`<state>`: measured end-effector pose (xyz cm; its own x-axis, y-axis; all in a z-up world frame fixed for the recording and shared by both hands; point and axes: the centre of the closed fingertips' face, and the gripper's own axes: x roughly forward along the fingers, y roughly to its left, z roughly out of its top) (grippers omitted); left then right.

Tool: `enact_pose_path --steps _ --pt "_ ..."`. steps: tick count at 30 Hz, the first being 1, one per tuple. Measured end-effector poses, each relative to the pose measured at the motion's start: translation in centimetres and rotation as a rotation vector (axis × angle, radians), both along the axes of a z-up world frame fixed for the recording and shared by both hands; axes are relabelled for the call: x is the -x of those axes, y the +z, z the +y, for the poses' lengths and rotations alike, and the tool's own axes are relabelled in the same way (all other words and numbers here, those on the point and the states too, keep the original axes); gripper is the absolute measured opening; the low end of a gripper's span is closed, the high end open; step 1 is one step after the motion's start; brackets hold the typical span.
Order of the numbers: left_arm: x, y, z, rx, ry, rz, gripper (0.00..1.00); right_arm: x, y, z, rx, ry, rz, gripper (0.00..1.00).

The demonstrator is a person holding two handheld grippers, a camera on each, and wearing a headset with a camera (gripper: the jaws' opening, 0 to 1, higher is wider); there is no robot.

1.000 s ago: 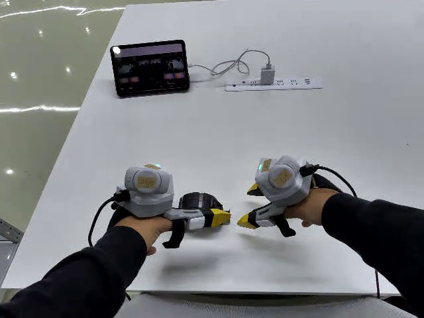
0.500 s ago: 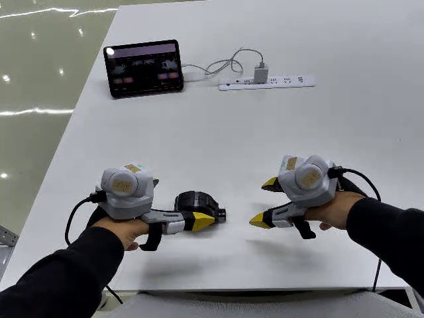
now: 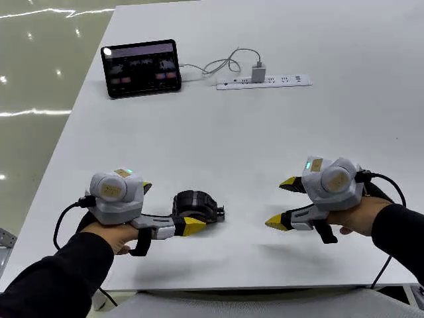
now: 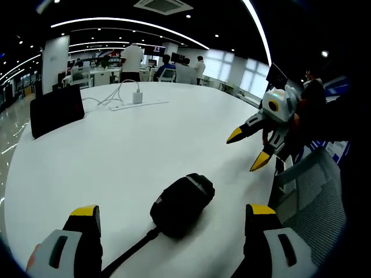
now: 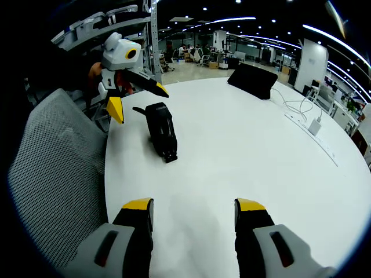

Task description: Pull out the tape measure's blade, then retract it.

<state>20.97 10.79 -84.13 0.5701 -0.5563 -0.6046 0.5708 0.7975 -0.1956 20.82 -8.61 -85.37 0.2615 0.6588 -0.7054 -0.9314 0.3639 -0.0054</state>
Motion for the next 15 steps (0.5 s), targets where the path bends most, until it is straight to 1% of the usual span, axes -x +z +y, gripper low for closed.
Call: enact_pose_path --steps 4,7,9,10,11,12,13,14,15 --pt "0.5 -0.1 0.3 0.012 -0.007 0.007 1.0 0.3 0.1 -1.2 -0.004 -0.017 -0.006 0.55" --pt "0.9 -0.1 0.8 0.005 -0.009 0.008 1.0 0.5 0.1 -2.4 -0.007 -0.038 -0.007 0.57" --pt "1.1 -0.3 1.5 -0.008 0.004 0.017 1.0 0.7 0.2 -3.3 -0.008 -0.055 -0.013 0.59" --pt "1.2 -0.2 1.9 -0.011 0.015 0.012 1.0 0.9 0.2 -3.9 -0.01 -0.064 -0.014 0.6" --pt "1.3 -0.2 2.0 -0.009 0.015 0.012 1.0 0.9 0.2 -4.1 -0.011 -0.07 -0.014 0.61" --pt "1.4 -0.1 2.4 -0.003 0.023 0.012 1.0 1.0 0.3 -4.9 -0.024 -0.093 -0.013 0.63" --pt "1.4 -0.1 2.5 -0.006 0.026 0.013 1.0 1.0 0.3 -5.1 -0.029 -0.101 -0.011 0.64" --pt "1.6 0.0 2.9 -0.012 0.03 0.013 1.0 1.0 0.4 -5.6 -0.05 -0.128 -0.006 0.67" --pt "1.7 0.1 3.1 -0.008 0.032 0.013 1.0 1.1 0.4 -6.4 -0.048 -0.145 -0.008 0.69"
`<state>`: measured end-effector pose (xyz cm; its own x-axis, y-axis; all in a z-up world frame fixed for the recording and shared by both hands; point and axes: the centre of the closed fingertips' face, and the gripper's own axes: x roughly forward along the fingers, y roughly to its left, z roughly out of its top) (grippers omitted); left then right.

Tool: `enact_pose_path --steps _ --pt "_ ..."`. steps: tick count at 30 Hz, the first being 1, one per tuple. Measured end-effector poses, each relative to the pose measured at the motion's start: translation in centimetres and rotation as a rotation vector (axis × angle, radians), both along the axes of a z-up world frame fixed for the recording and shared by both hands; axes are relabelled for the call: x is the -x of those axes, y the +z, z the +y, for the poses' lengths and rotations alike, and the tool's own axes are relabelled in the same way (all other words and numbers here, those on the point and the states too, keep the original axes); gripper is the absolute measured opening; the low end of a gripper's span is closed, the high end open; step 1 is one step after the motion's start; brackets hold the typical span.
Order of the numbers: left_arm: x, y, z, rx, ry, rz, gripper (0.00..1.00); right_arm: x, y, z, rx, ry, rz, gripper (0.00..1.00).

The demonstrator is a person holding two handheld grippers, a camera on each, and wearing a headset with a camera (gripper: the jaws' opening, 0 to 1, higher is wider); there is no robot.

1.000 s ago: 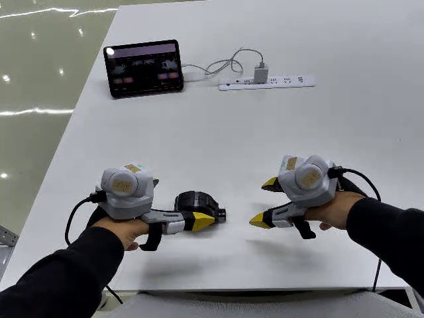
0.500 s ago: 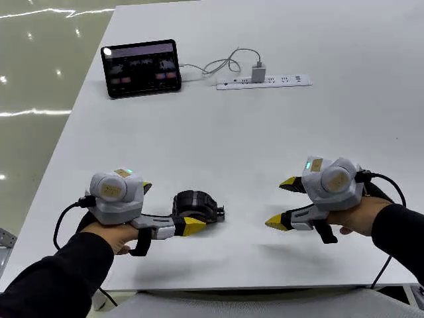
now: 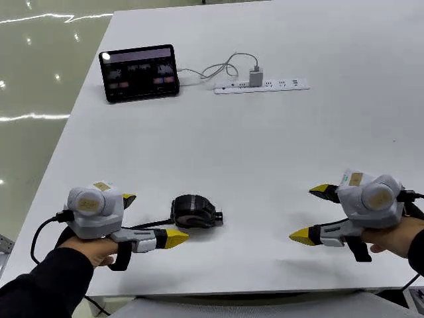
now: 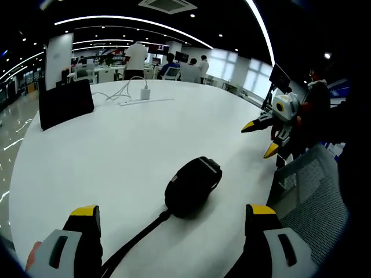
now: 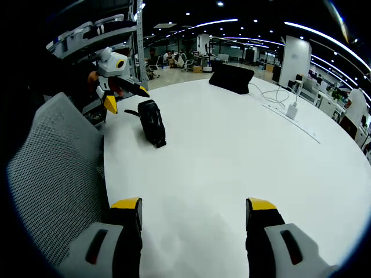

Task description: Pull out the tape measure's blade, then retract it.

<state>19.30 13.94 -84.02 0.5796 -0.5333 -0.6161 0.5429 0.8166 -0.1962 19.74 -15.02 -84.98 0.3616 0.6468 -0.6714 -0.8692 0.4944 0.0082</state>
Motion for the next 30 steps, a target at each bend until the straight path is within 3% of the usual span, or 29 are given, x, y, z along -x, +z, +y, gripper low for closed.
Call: enact_pose_path --steps 5,10,15,19,25,30 --pt "0.3 0.4 1.0 0.004 0.002 0.003 1.0 0.3 0.0 -3.0 0.006 -0.054 -0.001 0.79" --pt "0.3 0.1 2.3 -0.012 0.001 0.007 1.0 1.1 0.2 -5.6 0.021 -0.079 -0.004 0.81" --pt "0.1 0.3 2.6 -0.011 0.006 0.005 1.0 1.4 0.0 -7.9 0.037 -0.121 0.002 0.85" --pt "0.2 0.1 2.6 -0.03 -0.015 0.006 1.0 1.7 0.4 -8.9 0.02 -0.153 0.0 0.9" --pt "0.4 0.0 2.7 -0.021 -0.02 0.017 1.0 2.3 0.0 -10.3 0.034 -0.175 -0.007 0.99" --pt "0.5 0.1 2.8 -0.021 -0.02 0.017 1.0 2.6 -0.1 -10.8 0.03 -0.19 0.007 1.0"
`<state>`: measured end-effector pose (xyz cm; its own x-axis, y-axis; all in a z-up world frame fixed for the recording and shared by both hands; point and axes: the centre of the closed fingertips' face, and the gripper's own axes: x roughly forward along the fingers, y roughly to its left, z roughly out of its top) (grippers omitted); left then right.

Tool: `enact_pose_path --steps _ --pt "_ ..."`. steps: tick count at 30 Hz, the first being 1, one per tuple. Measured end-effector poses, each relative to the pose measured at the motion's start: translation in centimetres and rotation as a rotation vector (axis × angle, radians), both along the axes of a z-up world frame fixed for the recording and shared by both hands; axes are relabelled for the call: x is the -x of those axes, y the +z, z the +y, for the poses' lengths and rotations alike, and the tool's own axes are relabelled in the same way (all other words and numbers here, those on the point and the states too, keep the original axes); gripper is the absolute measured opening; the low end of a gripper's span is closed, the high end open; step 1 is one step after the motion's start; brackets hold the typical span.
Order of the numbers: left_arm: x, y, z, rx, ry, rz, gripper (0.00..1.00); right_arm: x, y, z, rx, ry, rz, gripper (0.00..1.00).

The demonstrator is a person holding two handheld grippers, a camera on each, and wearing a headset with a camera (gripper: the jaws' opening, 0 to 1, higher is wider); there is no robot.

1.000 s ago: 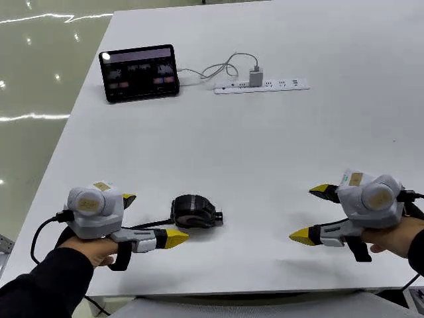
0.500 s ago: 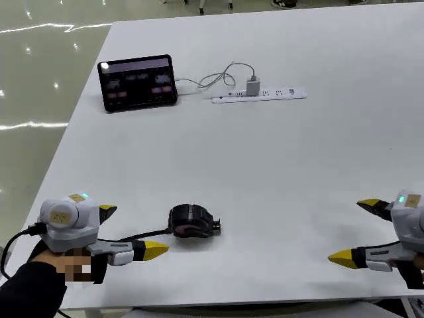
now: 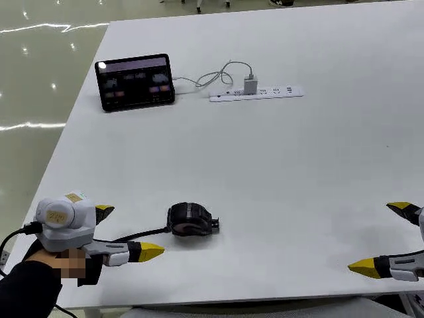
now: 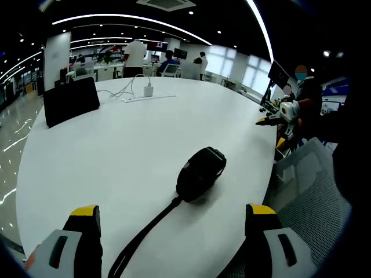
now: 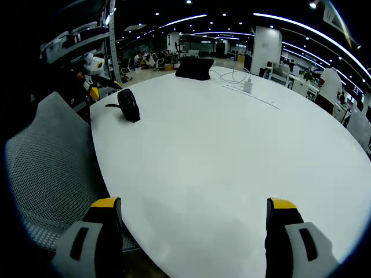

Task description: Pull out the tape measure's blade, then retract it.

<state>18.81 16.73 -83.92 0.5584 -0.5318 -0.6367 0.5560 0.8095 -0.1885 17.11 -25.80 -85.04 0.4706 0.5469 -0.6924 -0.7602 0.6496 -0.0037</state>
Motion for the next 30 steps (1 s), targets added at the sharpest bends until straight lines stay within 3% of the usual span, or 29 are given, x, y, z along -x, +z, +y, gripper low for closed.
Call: enact_pose_path --steps 3,19,30 --pt "0.02 0.27 -0.08 0.012 -0.001 0.001 1.0 0.02 -0.03 -0.09 -0.001 0.0 0.002 1.0" --pt "0.79 0.19 0.21 -0.009 -0.018 0.003 1.0 -0.37 0.36 -0.11 0.001 0.018 -0.014 1.0" --pt "0.69 0.85 0.34 -0.002 -0.01 -0.025 1.0 -0.78 0.68 -0.27 0.01 0.038 -0.04 1.0"
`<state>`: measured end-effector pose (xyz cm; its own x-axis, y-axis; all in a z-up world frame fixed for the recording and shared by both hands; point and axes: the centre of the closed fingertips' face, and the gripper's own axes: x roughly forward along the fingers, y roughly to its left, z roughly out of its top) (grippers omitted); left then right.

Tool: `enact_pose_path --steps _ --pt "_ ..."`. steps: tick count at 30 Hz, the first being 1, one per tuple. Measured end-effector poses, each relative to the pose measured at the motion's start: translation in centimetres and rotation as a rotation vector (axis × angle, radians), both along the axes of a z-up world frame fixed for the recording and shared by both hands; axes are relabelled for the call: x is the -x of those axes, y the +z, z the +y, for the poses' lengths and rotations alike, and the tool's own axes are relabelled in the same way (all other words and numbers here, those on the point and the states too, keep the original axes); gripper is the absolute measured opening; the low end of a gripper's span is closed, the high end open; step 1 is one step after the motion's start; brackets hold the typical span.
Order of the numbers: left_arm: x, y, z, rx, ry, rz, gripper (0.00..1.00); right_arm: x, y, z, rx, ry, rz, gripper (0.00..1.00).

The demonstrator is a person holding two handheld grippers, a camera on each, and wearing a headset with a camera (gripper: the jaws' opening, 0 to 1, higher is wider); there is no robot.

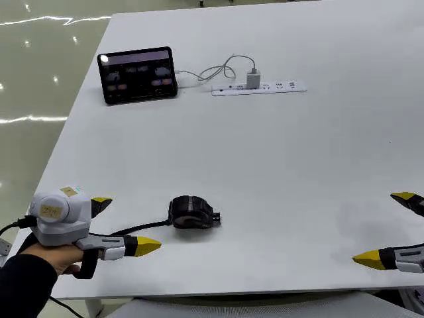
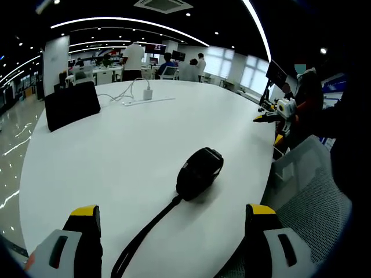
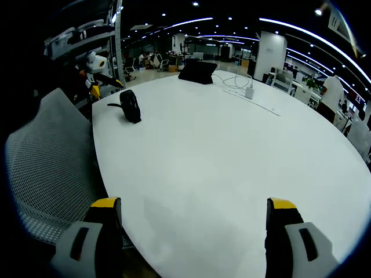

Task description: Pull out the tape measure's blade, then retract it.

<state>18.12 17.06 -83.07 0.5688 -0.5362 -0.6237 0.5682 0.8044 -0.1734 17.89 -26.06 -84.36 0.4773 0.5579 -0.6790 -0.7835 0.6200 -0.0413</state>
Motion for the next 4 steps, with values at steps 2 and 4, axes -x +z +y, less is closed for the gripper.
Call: enact_pose_path --steps 2,4 --pt "-0.03 0.04 0.02 -0.004 0.0 -0.002 1.0 -0.05 0.03 -0.07 0.0 0.0 -0.001 1.0" --pt "-0.04 0.14 -0.01 -0.001 -0.001 -0.004 1.0 -0.05 0.03 -0.11 0.002 -0.001 0.0 1.0"
